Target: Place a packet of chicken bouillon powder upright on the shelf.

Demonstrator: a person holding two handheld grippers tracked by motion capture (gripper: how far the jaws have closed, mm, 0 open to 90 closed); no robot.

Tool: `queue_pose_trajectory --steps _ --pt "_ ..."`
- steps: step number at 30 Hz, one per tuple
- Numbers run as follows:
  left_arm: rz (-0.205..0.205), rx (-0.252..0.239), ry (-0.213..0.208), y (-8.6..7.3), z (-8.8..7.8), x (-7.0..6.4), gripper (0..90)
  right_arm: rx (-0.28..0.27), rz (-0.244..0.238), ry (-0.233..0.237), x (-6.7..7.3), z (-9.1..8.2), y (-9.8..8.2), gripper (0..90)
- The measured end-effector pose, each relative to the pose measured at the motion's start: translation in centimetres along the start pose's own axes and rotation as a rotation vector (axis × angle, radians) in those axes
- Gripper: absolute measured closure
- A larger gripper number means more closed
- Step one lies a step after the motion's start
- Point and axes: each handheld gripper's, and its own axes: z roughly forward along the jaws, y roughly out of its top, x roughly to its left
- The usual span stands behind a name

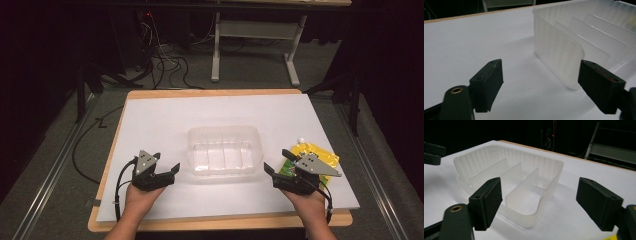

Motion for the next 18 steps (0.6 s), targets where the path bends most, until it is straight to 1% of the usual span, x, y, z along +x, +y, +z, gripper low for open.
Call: queue_pose_trajectory --steps 1,2,3,4,5,7,11,18 --pt "0.011 -0.007 -0.001 0.05 -0.03 -0.13 16.6 0.005 0.005 0.003 -0.12 0.06 -0.03 17.1" --pt "0.011 -0.007 -0.001 0.05 -0.03 -0.13 15.6 0.005 0.005 0.003 -0.12 0.06 -0.03 17.1" --pt "0.032 -0.022 0.001 0.23 -0.19 -0.38 15.3 0.009 0.017 0.013 -0.3 0.21 -0.09 15.3" --pt "0.032 -0.022 0.001 0.23 -0.19 -0.38 14.9 0.009 0.017 0.013 -0.3 0.21 -0.09 15.3" --pt "0.035 -0.031 0.001 0.3 -0.3 -0.48 14.9 0.015 0.022 0.015 -0.29 0.25 -0.13 15.1" --pt "0.039 -0.038 0.0 0.4 -0.57 -0.62 13.8 0.021 0.013 0.023 -0.27 0.34 -0.22 14.9" --pt "0.039 -0.037 0.0 0.38 -0.68 -0.62 12.3 0.028 0.018 0.026 -0.19 0.33 -0.26 14.9" --pt "0.038 -0.026 -0.003 0.36 -0.45 -0.65 11.3 0.028 0.025 0.021 -0.56 0.22 -0.52 15.3"
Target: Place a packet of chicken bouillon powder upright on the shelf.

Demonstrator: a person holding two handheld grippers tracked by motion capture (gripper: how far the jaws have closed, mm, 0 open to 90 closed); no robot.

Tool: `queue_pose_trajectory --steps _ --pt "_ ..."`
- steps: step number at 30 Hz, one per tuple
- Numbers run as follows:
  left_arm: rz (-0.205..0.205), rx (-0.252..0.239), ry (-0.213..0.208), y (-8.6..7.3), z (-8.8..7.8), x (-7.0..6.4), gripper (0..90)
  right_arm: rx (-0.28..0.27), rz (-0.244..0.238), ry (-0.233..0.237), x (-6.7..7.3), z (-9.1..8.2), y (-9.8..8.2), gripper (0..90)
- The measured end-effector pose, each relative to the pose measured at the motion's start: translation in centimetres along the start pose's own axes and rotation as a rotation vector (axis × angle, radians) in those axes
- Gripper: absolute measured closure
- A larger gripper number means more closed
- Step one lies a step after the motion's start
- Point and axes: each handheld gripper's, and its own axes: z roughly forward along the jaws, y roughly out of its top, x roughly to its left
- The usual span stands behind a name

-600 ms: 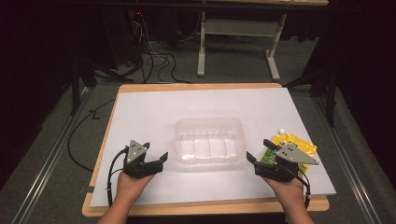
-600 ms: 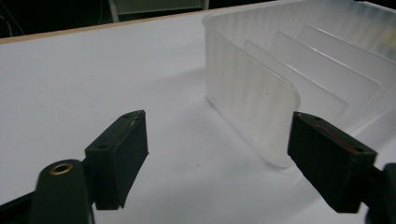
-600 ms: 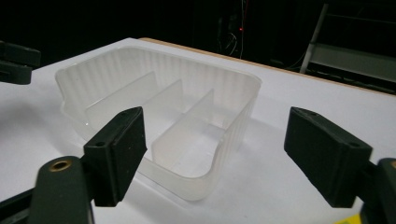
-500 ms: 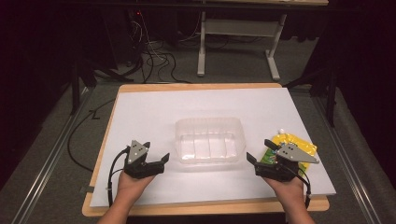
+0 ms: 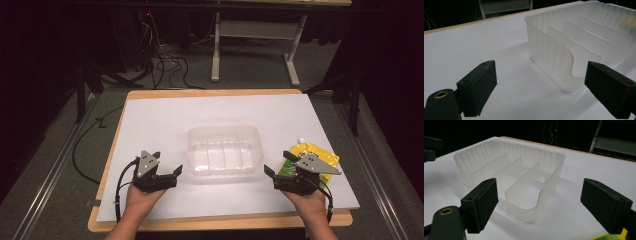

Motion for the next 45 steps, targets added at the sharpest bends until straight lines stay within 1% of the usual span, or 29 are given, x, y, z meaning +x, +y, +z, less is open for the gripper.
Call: queue_pose_trajectory --steps 4,7,11,12,13,14,15,16,17,18,20,21,22,23,24,25,26,27,29,30,31,32,34,35,36,40,41,44,45 --pt "0.0 0.004 -0.007 0.0 0.0 0.0 11.3 -0.001 0.003 -0.002 -0.2 0.0 -0.1 15.6" --pt "0.004 0.009 -0.015 -0.1 0.1 -0.1 11.5 -0.005 0.009 -0.016 -0.4 -0.3 -0.2 17.3" --pt "0.005 0.005 -0.021 0.0 0.1 -0.3 11.9 0.0 0.034 -0.071 -1.6 -1.1 -0.8 19.9" --pt "0.005 0.005 -0.021 0.0 0.1 -0.3 12.0 0.0 0.034 -0.071 -1.6 -1.1 -0.8 19.9" --pt "0.005 0.004 -0.026 0.2 0.2 -0.3 12.1 -0.002 0.057 -0.106 -2.4 -1.8 -1.3 21.5" --pt "0.005 0.004 -0.026 0.2 0.2 -0.3 12.2 -0.002 0.057 -0.106 -2.4 -1.8 -1.3 21.5" --pt "-0.002 0.002 -0.033 0.4 0.4 -0.2 12.3 0.002 0.074 -0.154 -3.3 -2.7 -1.9 23.8" --pt "-0.002 0.002 -0.033 0.4 0.4 -0.2 12.5 0.002 0.074 -0.154 -3.3 -2.7 -1.9 23.8" --pt "-0.012 -0.001 -0.038 0.7 0.8 -0.1 12.9 0.01 0.09 -0.211 -4.4 -3.7 -2.6 27.1" --pt "-0.012 -0.001 -0.038 0.7 0.8 -0.1 12.9 0.009 0.112 -0.234 -4.9 -4.2 -3.0 29.4" --pt "-0.015 -0.005 -0.043 1.0 1.1 -0.1 13.1 0.024 0.136 -0.289 -5.8 -5.3 -3.8 34.9" --pt "-0.018 -0.01 -0.046 1.2 1.2 -0.2 13.1 0.024 0.136 -0.289 -5.8 -5.3 -3.8 34.9" --pt "-0.019 -0.02 -0.049 1.6 1.5 -0.3 13.7 0.055 0.168 -0.341 -6.6 -6.2 -4.7 41.5" --pt "-0.019 -0.02 -0.049 1.6 1.5 -0.3 13.8 0.069 0.182 -0.362 -7.0 -6.6 -5.2 46.0" --pt "-0.025 -0.037 -0.057 1.9 1.8 -0.4 14.6 0.087 0.191 -0.383 -7.3 -7.0 -5.6 51.1" --pt "-0.024 -0.036 -0.061 2.1 2.0 -0.4 14.8 0.112 0.202 -0.399 -7.6 -7.3 -6.1 55.4" --pt "-0.024 -0.036 -0.061 2.1 2.0 -0.4 14.8 0.112 0.202 -0.399 -7.6 -7.3 -6.1 55.4" --pt "-0.026 -0.04 -0.064 2.3 2.1 -0.5 14.8 0.158 0.223 -0.418 -8.1 -7.7 -7.0 62.4" --pt "-0.034 -0.059 -0.061 2.8 2.4 -0.7 14.8 0.201 0.24 -0.442 -8.4 -8.2 -7.8 70.1" --pt "-0.034 -0.059 -0.061 2.8 2.4 -0.7 14.9 0.201 0.24 -0.442 -8.4 -8.2 -7.8 70.1" --pt "-0.036 -0.062 -0.068 2.9 2.6 -0.8 14.9 0.215 0.252 -0.453 -8.6 -8.5 -8.1 73.3" --pt "-0.034 -0.061 -0.075 3.0 2.7 -0.9 15.3 0.247 0.267 -0.47 -9.0 -8.9 -8.8 81.6" --pt "-0.029 -0.059 -0.093 3.1 3.2 -1.2 15.4 0.273 0.285 -0.468 -9.2 -9.1 -9.4 88.6" --pt "-0.029 -0.059 -0.093 3.1 3.2 -1.2 15.4 0.273 0.285 -0.468 -9.2 -9.1 -9.4 88.6" --pt "-0.016 -0.055 -0.095 3.3 3.5 -1.4 15.4 0.291 0.294 -0.467 -9.3 -9.2 -9.7 90.0" --pt "-0.018 -0.062 -0.099 3.4 3.7 -1.6 15.4 0.297 0.331 -0.418 -9.5 -9.0 -10.2 90.0" --pt "-0.015 -0.06 -0.099 3.4 3.8 -1.6 15.4 0.301 0.336 -0.402 -9.5 -8.8 -10.3 90.0" --pt "-0.011 -0.052 -0.103 3.4 3.8 -1.6 15.4 0.295 0.334 -0.39 -9.4 -8.6 -10.3 90.0" --pt "-0.008 -0.051 -0.102 3.4 3.8 -1.6 15.4 0.291 0.341 -0.373 -9.2 -8.3 -10.4 90.0"
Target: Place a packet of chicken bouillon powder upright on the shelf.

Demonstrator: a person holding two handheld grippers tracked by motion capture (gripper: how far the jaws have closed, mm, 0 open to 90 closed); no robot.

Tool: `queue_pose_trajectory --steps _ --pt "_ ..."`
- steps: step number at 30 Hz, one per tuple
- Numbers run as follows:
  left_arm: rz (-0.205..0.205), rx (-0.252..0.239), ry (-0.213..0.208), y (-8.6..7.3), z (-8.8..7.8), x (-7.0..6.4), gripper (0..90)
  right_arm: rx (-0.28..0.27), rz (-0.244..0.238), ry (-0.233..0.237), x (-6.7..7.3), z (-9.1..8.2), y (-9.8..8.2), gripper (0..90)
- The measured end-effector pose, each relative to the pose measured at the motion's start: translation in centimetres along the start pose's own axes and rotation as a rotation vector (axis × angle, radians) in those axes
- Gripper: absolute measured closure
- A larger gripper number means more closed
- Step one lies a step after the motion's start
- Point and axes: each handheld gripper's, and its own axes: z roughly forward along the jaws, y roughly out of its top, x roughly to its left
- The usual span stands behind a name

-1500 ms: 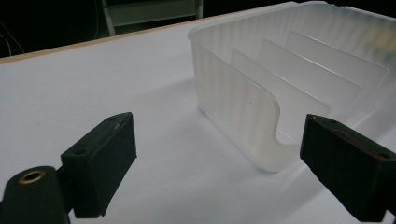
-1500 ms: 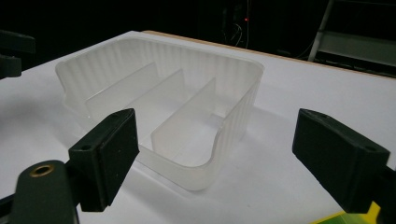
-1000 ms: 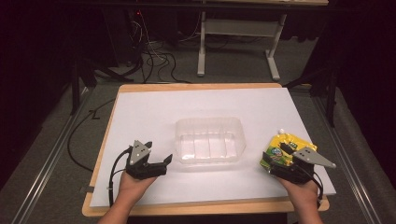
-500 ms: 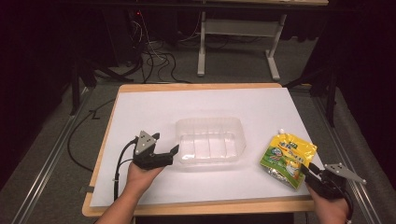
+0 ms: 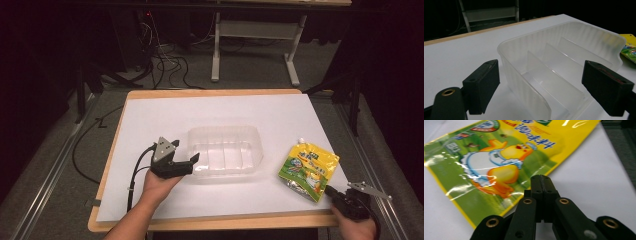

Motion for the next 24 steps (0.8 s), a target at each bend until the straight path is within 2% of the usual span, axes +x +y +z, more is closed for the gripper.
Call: queue_pose_trajectory --steps 7,19,21,22,24 --pt "-0.003 -0.001 0.001 -0.1 -0.3 0.3 15.4 0.008 -0.025 0.038 0.8 0.5 0.2 90.0" --pt "-0.009 0.015 0.012 -0.4 -0.6 0.8 15.4 0.039 -0.156 0.111 3.7 1.7 0.9 90.0" --pt "-0.01 0.015 0.016 -0.4 -0.7 0.9 15.4 0.025 -0.159 0.104 3.7 1.5 1.1 90.0" --pt "-0.015 0.016 0.022 -0.6 -0.9 1.1 15.4 -0.026 -0.137 0.095 3.4 1.0 1.6 88.1" --pt "-0.017 0.021 0.024 -0.7 -1.0 1.2 15.4 -0.063 -0.118 0.076 2.9 0.8 2.2 82.9"
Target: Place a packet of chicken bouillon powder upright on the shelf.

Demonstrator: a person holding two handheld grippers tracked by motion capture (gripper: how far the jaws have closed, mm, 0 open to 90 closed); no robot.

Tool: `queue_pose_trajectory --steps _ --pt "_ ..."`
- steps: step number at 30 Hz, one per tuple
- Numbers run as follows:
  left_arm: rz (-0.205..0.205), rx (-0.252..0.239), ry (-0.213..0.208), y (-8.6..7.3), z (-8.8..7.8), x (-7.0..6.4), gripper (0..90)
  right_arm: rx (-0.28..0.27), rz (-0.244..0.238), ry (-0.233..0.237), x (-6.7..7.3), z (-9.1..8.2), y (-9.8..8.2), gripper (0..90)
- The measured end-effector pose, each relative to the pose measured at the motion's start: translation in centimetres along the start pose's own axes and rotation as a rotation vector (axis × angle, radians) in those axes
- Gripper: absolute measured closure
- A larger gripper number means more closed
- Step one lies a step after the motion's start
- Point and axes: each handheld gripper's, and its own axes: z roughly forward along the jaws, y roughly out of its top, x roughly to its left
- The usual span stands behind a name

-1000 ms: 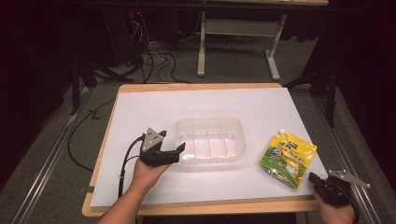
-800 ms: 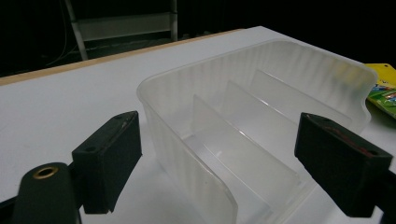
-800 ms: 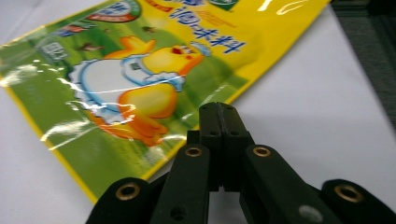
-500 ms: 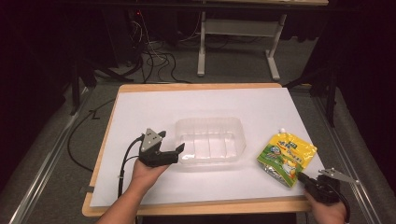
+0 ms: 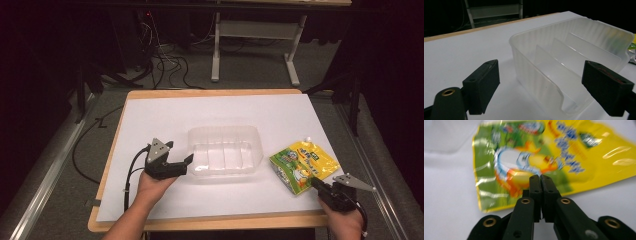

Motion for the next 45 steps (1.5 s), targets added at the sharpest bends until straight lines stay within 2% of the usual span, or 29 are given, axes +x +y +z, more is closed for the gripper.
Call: queue_pose_trajectory --steps 2,4,5,7,8,10,11,13,14,15,17,18,20,23,25,26,29,31,32,33,37,40,41,42,43,44,45 --pt "-0.003 0.009 0.004 -0.3 -0.3 0.3 15.4 -0.017 0.015 -0.006 -0.3 0.0 0.2 80.6" --pt "-0.005 0.022 0.012 -0.7 -0.6 0.6 15.4 -0.042 0.032 -0.026 -1.1 0.2 0.7 72.2" --pt "-0.012 0.035 0.021 -1.2 -1.0 1.0 15.4 -0.057 0.072 -0.039 -1.8 0.5 1.2 64.8" --pt "-0.015 0.037 0.026 -1.5 -1.2 1.1 15.4 -0.065 0.086 -0.044 -2.3 0.7 1.5 61.3" --pt "-0.019 0.043 0.032 -1.8 -1.4 1.3 15.5 -0.08 0.118 -0.063 -3.3 1.1 2.0 56.0" --pt "-0.032 0.056 0.039 -2.3 -1.7 1.8 15.6 -0.086 0.135 -0.074 -3.8 1.4 2.3 53.2" --pt "-0.045 0.071 0.037 -2.9 -2.0 2.2 16.0 -0.094 0.166 -0.09 -4.7 1.9 2.8 47.0" --pt "-0.044 0.082 0.042 -3.2 -2.2 2.3 16.0 -0.095 0.18 -0.097 -5.2 2.2 3.0 43.8" --pt "-0.046 0.097 0.047 -3.8 -2.5 2.6 16.0 -0.09 0.215 -0.112 -6.0 2.7 3.3 37.0" --pt "-0.048 0.099 0.049 -3.9 -2.7 2.7 16.0 -0.084 0.231 -0.114 -6.4 2.9 3.4 35.1" --pt "-0.05 0.099 0.053 -4.1 -2.9 2.8 16.0 -0.076 0.241 -0.116 -6.7 3.2 3.6 32.6" --pt "-0.052 0.095 0.065 -4.2 -3.4 3.0 16.0 -0.063 0.255 -0.144 -7.3 3.6 3.8 31.1" --pt "-0.054 0.091 0.07 -4.3 -3.6 3.0 16.0 -0.057 0.269 -0.151 -7.6 3.7 3.9 30.6" --pt "-0.065 0.086 0.069 -4.4 -4.0 3.1 15.4 -0.038 0.332 -0.134 -8.9 4.0 3.7 29.9" --pt "-0.07 0.079 0.062 -4.3 -4.1 3.1 15.3 -0.028 0.339 -0.131 -9.1 4.1 3.6 30.0" --pt "-0.064 0.075 0.058 -4.2 -4.1 2.9 15.3 -0.021 0.367 -0.112 -9.6 4.1 3.3 31.3" --pt "-0.052 0.085 0.049 -4.1 -4.0 2.8 15.3 -0.014 0.39 -0.093 -9.9 4.2 3.0 32.8" --pt "-0.039 0.091 0.047 -4.1 -3.8 2.7 15.3 -0.01 0.414 -0.06 -10.2 4.3 2.8 37.3" --pt "-0.036 0.09 0.045 -4.1 -3.8 2.6 15.3 -0.01 0.414 -0.06 -10.2 4.3 2.8 37.3" --pt "-0.034 0.088 0.043 -4.0 -3.7 2.6 15.3 -0.007 0.408 -0.033 -10.1 4.4 2.8 40.1" --pt "-0.034 0.092 0.037 -4.0 -3.7 2.6 15.3 -0.001 0.406 -0.018 -9.7 4.5 2.8 41.8" --pt "-0.034 0.09 0.036 -4.0 -3.7 2.6 15.3 -0.016 0.416 -0.012 -9.7 4.3 2.8 43.6" --pt "-0.031 0.089 0.035 -3.9 -3.7 2.6 15.3 -0.049 0.424 0.017 -9.7 4.0 2.8 47.6" --pt "-0.031 0.089 0.035 -3.9 -3.7 2.6 15.3 -0.049 0.424 0.017 -9.7 4.0 2.8 47.6" --pt "-0.031 0.089 0.034 -3.9 -3.6 2.6 15.3 -0.092 0.394 0.052 -9.3 3.5 3.1 54.9" --pt "-0.031 0.09 0.032 -3.9 -3.6 2.5 15.3 -0.092 0.394 0.052 -9.3 3.5 3.1 54.9" --pt "-0.028 0.092 0.028 -3.9 -3.6 2.5 15.3 -0.097 0.338 0.065 -8.3 3.2 3.8 56.0"
